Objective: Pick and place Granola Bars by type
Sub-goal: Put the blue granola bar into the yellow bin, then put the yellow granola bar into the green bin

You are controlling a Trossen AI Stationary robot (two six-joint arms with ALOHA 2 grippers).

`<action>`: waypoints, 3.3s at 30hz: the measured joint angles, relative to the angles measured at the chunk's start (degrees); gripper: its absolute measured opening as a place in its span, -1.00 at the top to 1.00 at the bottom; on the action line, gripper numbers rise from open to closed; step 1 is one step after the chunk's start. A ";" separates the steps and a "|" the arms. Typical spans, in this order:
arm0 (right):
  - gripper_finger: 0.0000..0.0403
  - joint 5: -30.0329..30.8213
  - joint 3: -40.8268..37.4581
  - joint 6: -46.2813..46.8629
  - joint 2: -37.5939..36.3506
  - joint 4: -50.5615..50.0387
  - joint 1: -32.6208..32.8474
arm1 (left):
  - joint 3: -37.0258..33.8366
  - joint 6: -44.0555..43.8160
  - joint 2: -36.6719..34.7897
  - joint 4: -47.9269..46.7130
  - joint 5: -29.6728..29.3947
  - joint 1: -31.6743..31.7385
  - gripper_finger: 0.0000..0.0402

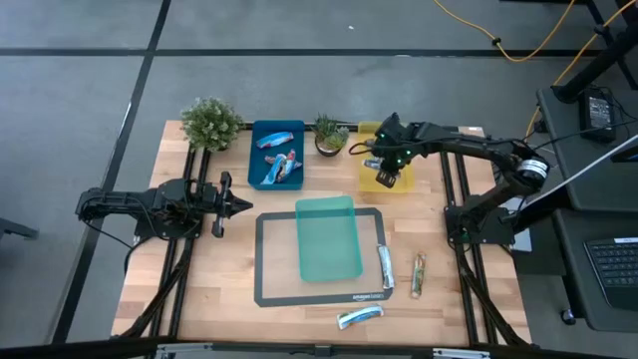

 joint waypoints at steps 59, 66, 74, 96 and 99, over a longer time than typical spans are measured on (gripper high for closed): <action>0.33 3.70 -1.52 11.28 -13.41 -5.24 3.50 | 0.00 0.00 -0.01 0.00 0.00 -0.02 0.99; 0.34 3.64 -1.52 16.30 -22.86 -13.04 10.59 | 0.00 0.00 0.00 0.00 0.00 0.00 0.97; 0.34 3.93 -1.52 30.25 -29.97 -20.48 24.31 | 0.00 0.00 0.00 0.00 0.00 0.00 0.98; 0.34 11.65 -1.50 88.55 -23.20 -24.89 60.83 | 0.00 0.00 0.00 0.00 0.00 0.00 0.98; 0.34 11.13 -1.50 95.99 -19.90 -25.48 64.12 | 0.01 0.00 -0.01 0.00 0.00 0.00 0.97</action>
